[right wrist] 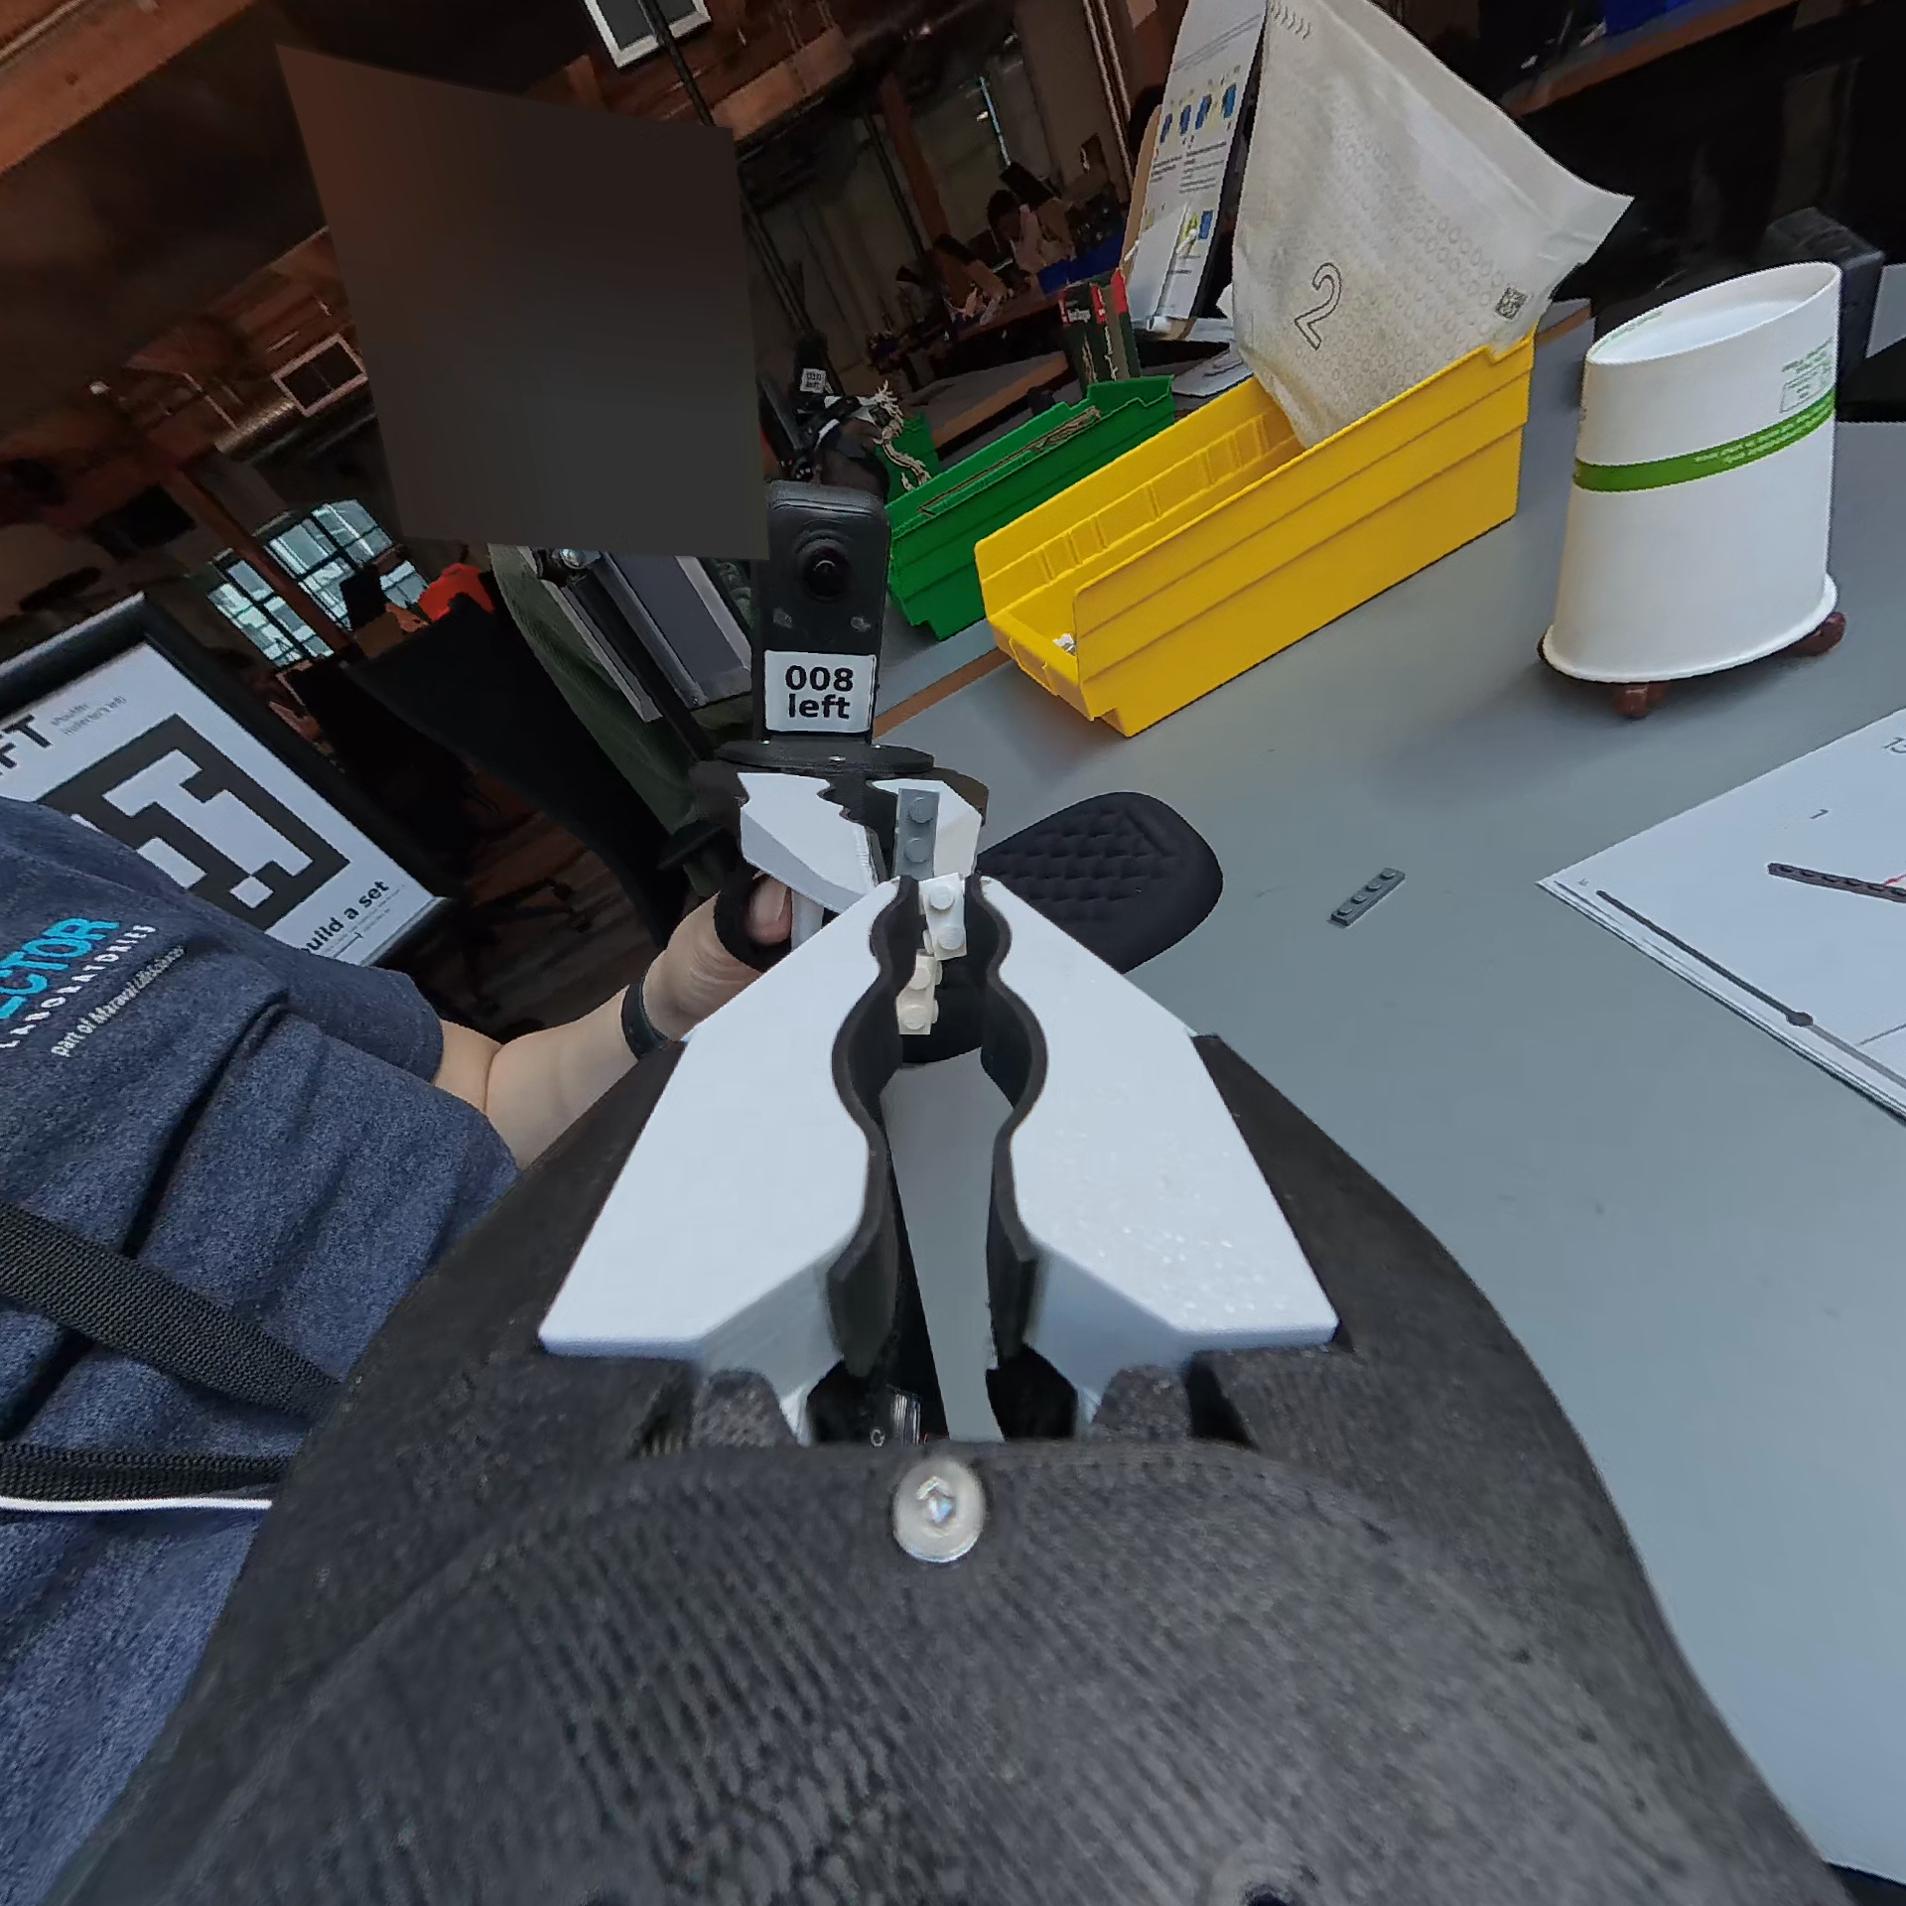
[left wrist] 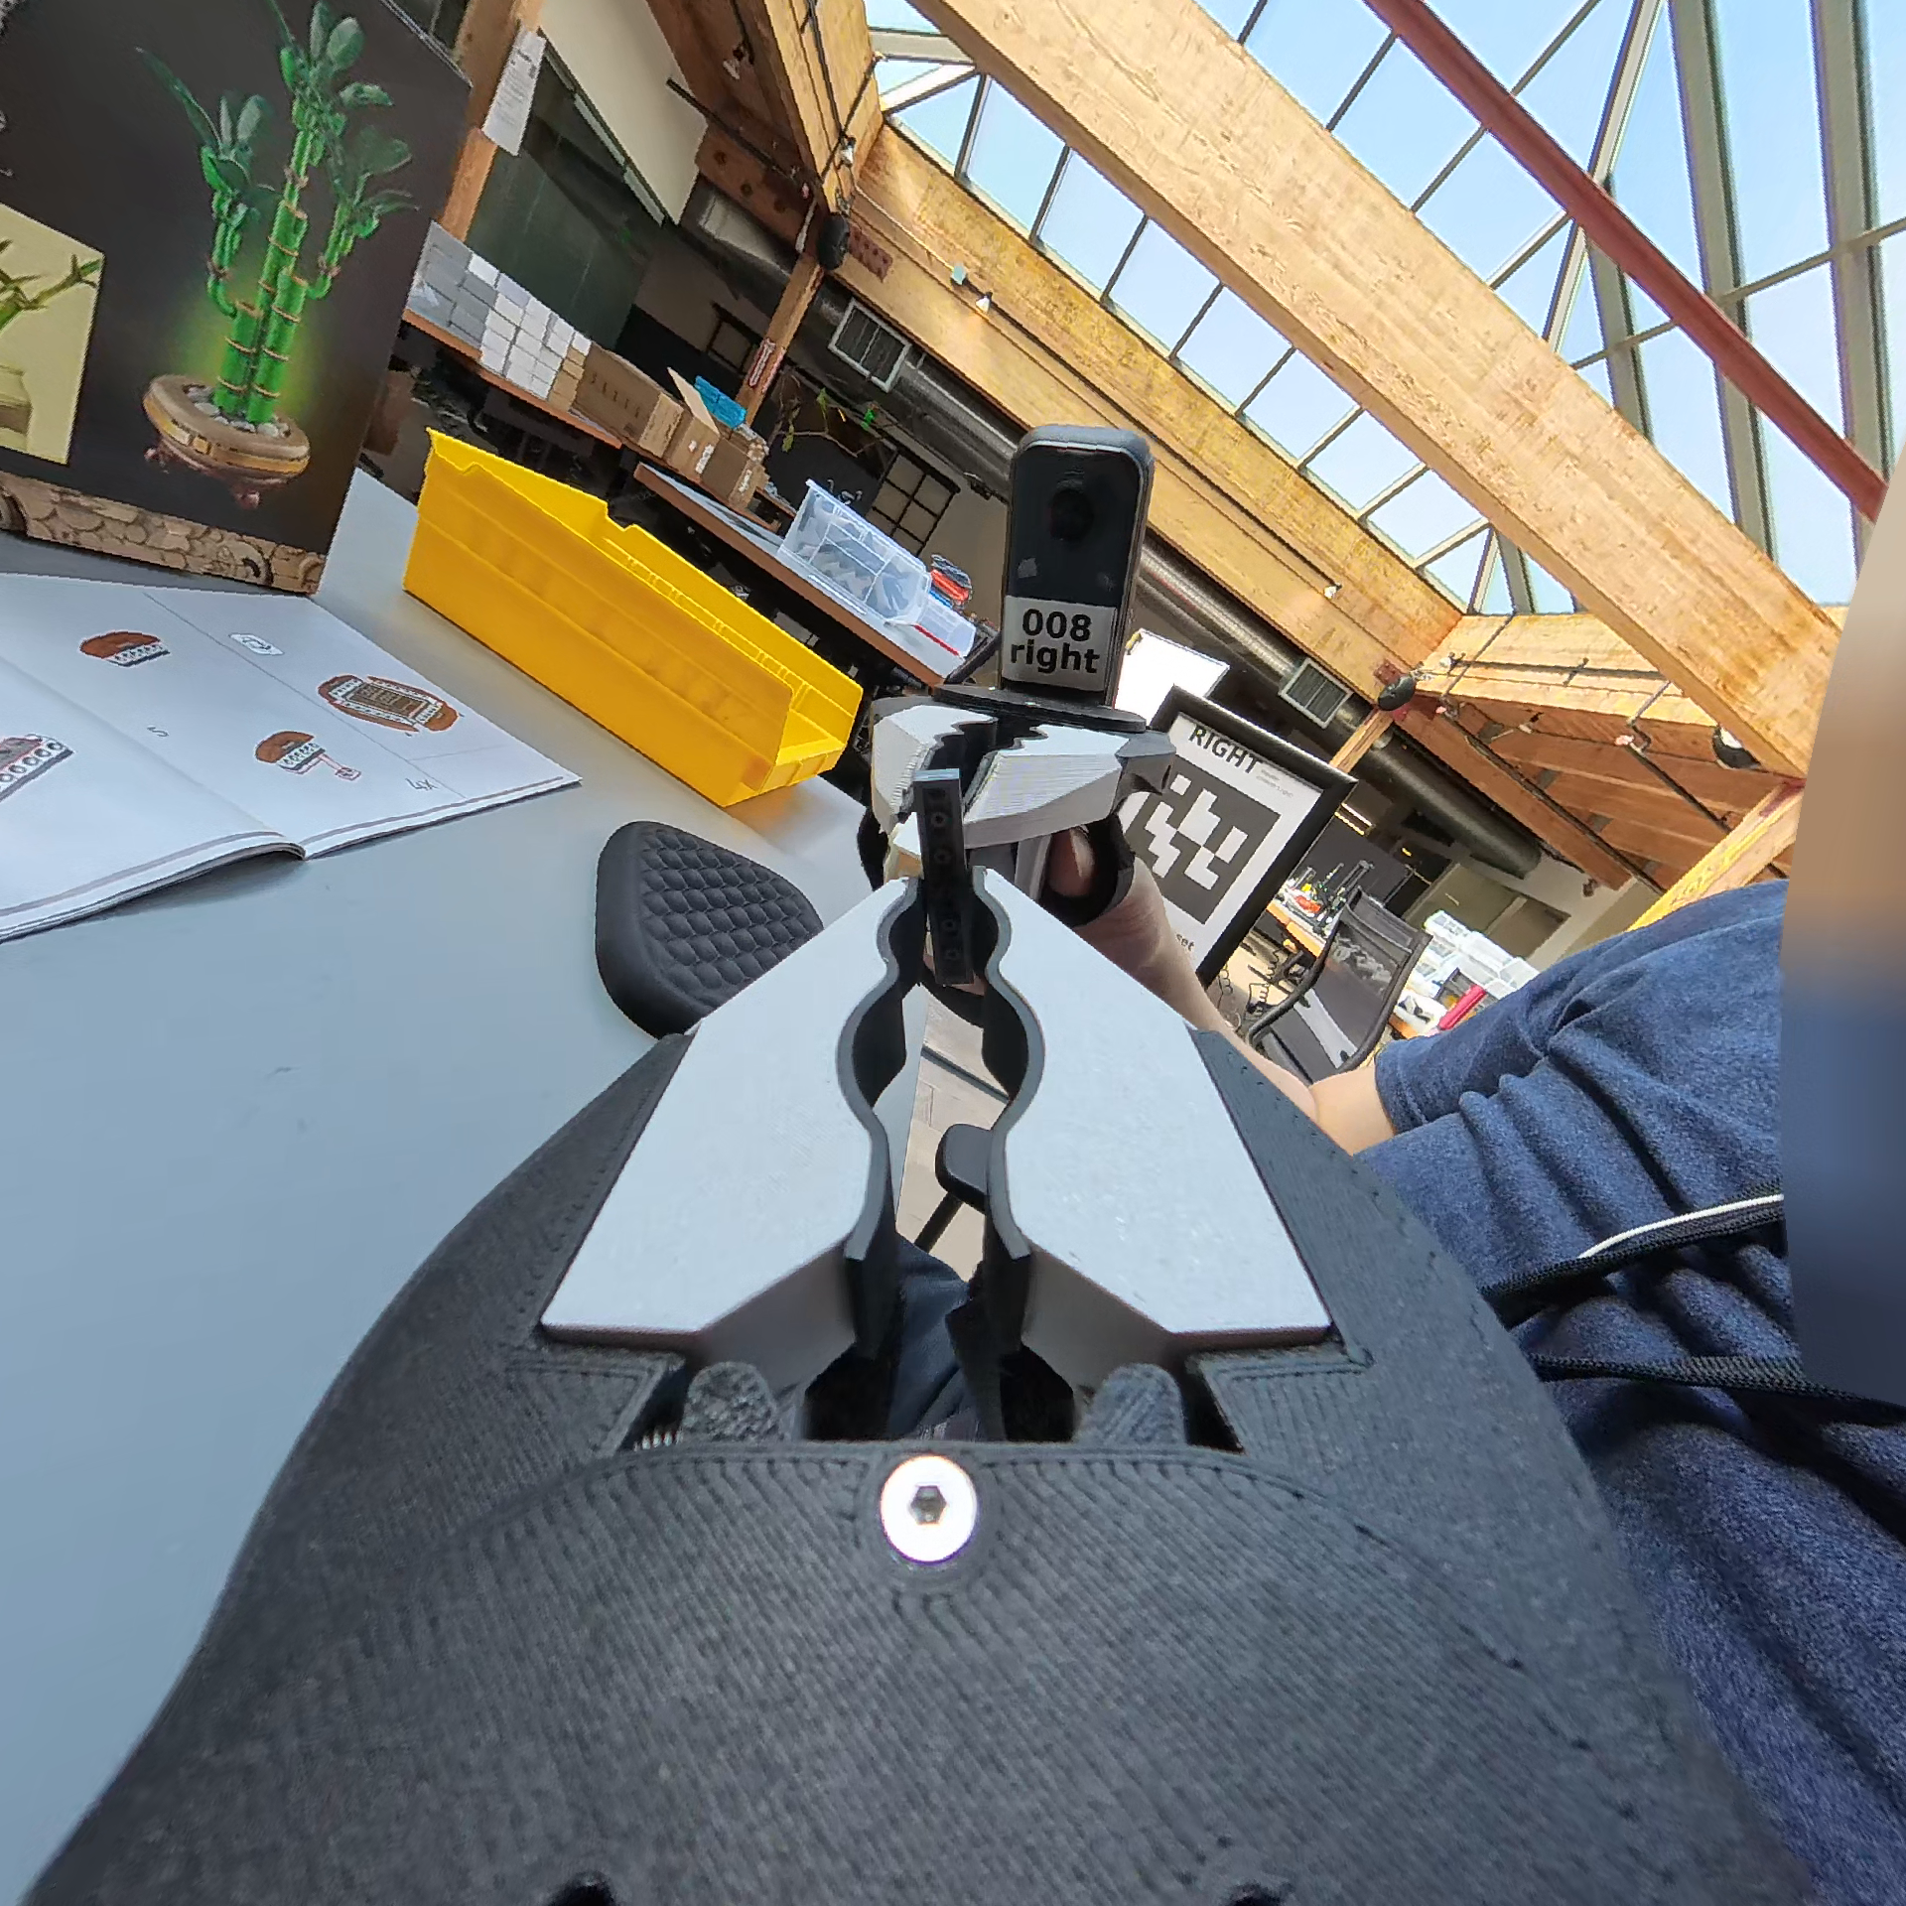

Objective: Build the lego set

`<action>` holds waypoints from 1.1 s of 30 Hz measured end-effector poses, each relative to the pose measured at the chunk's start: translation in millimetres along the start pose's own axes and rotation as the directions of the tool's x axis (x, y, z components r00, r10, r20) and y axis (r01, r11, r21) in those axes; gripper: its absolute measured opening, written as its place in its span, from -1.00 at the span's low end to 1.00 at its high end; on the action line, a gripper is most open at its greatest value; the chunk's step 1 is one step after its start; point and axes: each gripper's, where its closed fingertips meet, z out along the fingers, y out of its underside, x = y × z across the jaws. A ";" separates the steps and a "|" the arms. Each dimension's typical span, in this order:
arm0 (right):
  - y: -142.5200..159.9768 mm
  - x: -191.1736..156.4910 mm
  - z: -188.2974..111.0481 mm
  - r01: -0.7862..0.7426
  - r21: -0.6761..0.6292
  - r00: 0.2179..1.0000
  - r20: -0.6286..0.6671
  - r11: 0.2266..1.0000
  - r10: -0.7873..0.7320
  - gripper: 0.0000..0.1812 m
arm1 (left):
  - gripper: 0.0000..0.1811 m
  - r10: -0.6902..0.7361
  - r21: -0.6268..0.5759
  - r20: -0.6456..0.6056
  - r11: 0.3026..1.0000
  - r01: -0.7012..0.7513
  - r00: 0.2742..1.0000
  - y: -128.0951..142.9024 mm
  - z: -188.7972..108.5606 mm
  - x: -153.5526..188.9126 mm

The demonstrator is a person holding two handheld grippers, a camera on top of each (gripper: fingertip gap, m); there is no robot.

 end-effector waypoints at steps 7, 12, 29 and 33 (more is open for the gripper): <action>3.5 -6.4 -1.2 0.005 -0.026 0.999 0.046 1.000 -0.004 -0.90 | -0.94 0.026 -0.012 -0.036 1.000 -0.026 0.999 0.7 3.1 12.6; -0.8 -7.5 -4.2 -0.046 0.003 0.997 0.065 0.999 0.045 -0.90 | -0.94 0.034 -0.010 -0.031 0.999 -0.035 0.999 0.1 4.1 14.1; -5.3 -7.0 -0.1 0.018 0.000 0.992 -0.125 1.000 -0.018 -0.89 | -0.94 0.017 0.045 0.021 0.999 -0.018 1.000 -5.4 2.9 6.0; -8.1 -10.6 0.2 0.036 0.024 0.993 -0.110 0.999 -0.034 -0.89 | -0.94 0.023 0.064 0.020 0.998 -0.024 1.000 -7.6 2.4 7.9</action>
